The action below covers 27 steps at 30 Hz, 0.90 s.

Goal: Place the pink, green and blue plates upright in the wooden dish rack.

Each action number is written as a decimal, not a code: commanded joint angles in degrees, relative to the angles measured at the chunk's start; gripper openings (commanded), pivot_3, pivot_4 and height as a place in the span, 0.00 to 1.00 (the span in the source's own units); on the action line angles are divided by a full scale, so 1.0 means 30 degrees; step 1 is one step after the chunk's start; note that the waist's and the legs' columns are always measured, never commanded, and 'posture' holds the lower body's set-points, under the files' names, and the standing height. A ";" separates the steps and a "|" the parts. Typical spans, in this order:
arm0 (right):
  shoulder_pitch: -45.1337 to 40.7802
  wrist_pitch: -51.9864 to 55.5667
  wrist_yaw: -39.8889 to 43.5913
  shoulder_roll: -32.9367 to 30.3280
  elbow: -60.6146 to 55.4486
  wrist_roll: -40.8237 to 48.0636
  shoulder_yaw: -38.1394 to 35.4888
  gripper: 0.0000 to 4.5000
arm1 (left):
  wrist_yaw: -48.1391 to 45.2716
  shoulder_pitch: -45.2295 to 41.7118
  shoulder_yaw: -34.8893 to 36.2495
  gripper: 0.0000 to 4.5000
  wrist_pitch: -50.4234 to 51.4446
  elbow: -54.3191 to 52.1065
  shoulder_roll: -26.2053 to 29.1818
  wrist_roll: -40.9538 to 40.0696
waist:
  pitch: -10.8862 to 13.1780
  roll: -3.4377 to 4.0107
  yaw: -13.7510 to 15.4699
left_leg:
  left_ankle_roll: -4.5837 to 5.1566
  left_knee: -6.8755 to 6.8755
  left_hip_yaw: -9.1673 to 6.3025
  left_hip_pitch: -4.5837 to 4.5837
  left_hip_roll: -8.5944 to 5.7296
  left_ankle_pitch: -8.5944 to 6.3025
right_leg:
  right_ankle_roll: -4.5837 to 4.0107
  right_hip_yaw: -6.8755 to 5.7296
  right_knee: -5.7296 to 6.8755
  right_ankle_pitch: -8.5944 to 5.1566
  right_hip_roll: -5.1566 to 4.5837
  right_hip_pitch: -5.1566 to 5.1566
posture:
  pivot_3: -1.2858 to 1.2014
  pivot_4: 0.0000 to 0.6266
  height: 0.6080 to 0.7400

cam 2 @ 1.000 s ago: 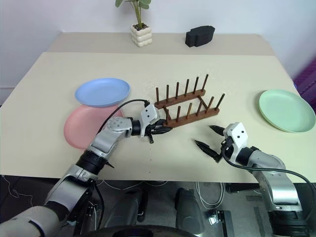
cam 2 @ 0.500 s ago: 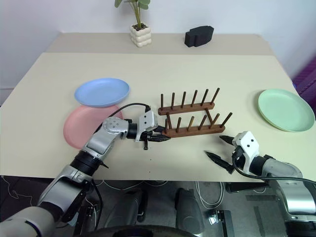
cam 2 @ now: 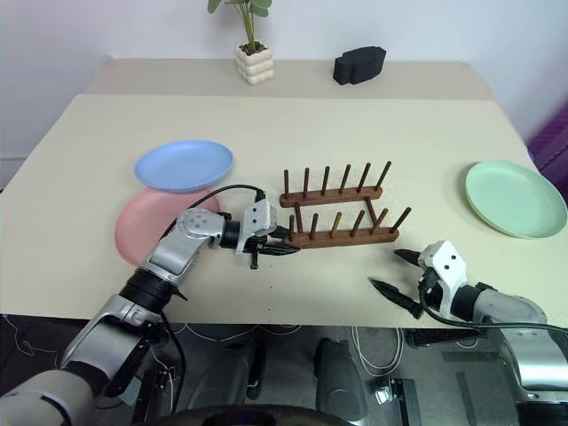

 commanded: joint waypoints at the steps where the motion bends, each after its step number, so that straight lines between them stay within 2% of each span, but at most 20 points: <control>1: 0.0198 -0.0058 0.0064 -0.0222 -0.0740 0.0200 -0.0556 1.00 | -0.0696 -0.0238 -0.0067 0.18 -0.0293 -0.0350 0.0057 -0.0241 | 0.0000 -0.0001 -0.0005 | 0.0000 0.0000 -0.0003 0.0000 0.0001 0.0000 | 0.0000 0.0000 0.0000 0.0000 0.0000 0.0000 | 0.52 0.24 0.97; 4: 0.0250 -0.0046 0.0009 -0.0200 -0.0792 0.0146 -0.0537 1.00 | -0.0935 -0.0228 -0.0104 0.18 -0.0406 -0.0326 0.0070 -0.0234 | 0.0000 0.0000 -0.0010 | 0.0000 0.0000 -0.0003 0.0001 0.0002 0.0000 | 0.0000 0.0000 0.0002 0.0000 0.0000 0.0000 | 0.52 0.24 0.97; 6: 0.0215 -0.0007 -0.0052 -0.0181 -0.0830 0.0109 -0.0486 1.00 | -0.0946 -0.0287 -0.0030 0.40 -0.0184 -0.0206 -0.0010 -0.0278 | 0.0000 0.0000 -0.0010 | 0.0000 0.0000 -0.0003 0.0001 0.0002 0.0000 | 0.0000 0.0000 0.0002 0.0000 0.0000 0.0000 | 0.52 0.24 0.97; 7: 0.0200 0.0011 -0.0074 -0.0175 -0.0852 0.0097 -0.0465 1.00 | -0.0994 -0.0302 0.0009 0.47 -0.0115 -0.0169 -0.0047 -0.0326 | 0.0000 0.0000 -0.0010 | 0.0000 0.0000 -0.0001 0.0001 0.0001 0.0000 | 0.0000 0.0000 0.0002 0.0000 0.0000 0.0000 | 0.52 0.24 0.97; 11: 0.0179 0.0095 -0.0084 -0.0198 -0.0946 0.0120 -0.0461 1.00 | -0.0685 -0.0325 0.0048 0.93 -0.0394 -0.0220 0.0018 0.0037 | 0.0000 0.0000 -0.0009 | 0.0000 0.0000 -0.0003 0.0001 0.0001 0.0000 | 0.0001 0.0000 0.0002 0.0000 0.0000 -0.0001 | 0.52 0.24 0.97; 12: 0.0182 0.0136 -0.0064 -0.0234 -0.0972 0.0145 -0.0490 1.00 | -0.0527 -0.0296 0.0065 0.99 -0.0407 -0.0292 0.0108 0.0170 | 0.0000 0.0000 -0.0010 | 0.0000 0.0000 -0.0002 0.0001 0.0002 0.0000 | 0.0001 0.0000 0.0002 0.0000 0.0000 -0.0001 | 0.52 0.24 0.97; 16: 0.0196 0.0322 0.0063 -0.0348 -0.1059 0.0273 -0.0602 1.00 | -0.0247 -0.0037 0.0320 0.99 0.0526 -0.1164 0.0637 0.0134 | 0.0000 0.0000 -0.0019 | 0.0000 0.0000 -0.0002 0.0001 0.0001 0.0000 | 0.0001 0.0000 0.0004 0.0000 0.0000 -0.0001 | 0.52 0.24 0.97; 18: 0.0191 0.0466 0.0159 -0.0386 -0.1066 0.0371 -0.0569 0.88 | -0.0311 0.0132 0.0372 1.00 0.1129 -0.1819 0.0911 -0.0049 | 0.0000 0.0000 -0.0028 | 0.0000 -0.0001 -0.0005 0.0003 0.0004 0.0000 | 0.0001 0.0000 0.0007 0.0000 0.0000 -0.0002 | 0.52 0.24 0.97; 20: 0.0197 0.0656 0.0303 -0.0423 -0.1109 0.0517 -0.0514 0.73 | -0.0174 0.0297 0.0387 0.89 0.1653 -0.2383 0.1169 -0.0043 | 0.0000 0.0001 -0.0021 | 0.0000 -0.0002 -0.0006 0.0005 0.0006 0.0000 | 0.0001 0.0000 0.0007 0.0000 0.0001 -0.0002 | 0.52 0.24 0.97; 21: 0.0186 0.0703 0.0321 -0.0425 -0.1143 0.0531 -0.0494 0.61 | -0.0053 0.0377 0.0432 0.82 0.1900 -0.2642 0.1263 -0.0051 | 0.0000 0.0000 -0.0021 | 0.0000 -0.0001 -0.0007 0.0005 0.0009 0.0000 | 0.0000 0.0000 0.0008 0.0000 0.0000 -0.0002 | 0.52 0.24 0.97; 26: 0.0013 0.0885 0.0305 -0.0399 -0.1350 0.0472 -0.0358 0.04 | 0.0346 0.0587 0.0536 0.25 0.2724 -0.3644 0.1490 -0.0164 | 0.0000 0.0001 -0.0017 | 0.0000 0.0000 -0.0012 0.0004 0.0009 0.0000 | 0.0001 0.0001 0.0007 0.0000 0.0000 -0.0001 | 0.52 0.24 0.97; 27: -0.0023 0.0939 0.0311 -0.0395 -0.1409 0.0484 -0.0328 0.00 | 0.0394 0.0616 0.0532 0.17 0.2835 -0.3795 0.1545 -0.0146 | 0.0000 0.0001 -0.0017 | 0.0000 0.0000 -0.0012 0.0003 0.0009 0.0000 | 0.0001 0.0001 0.0007 0.0000 0.0000 -0.0002 | 0.52 0.24 0.97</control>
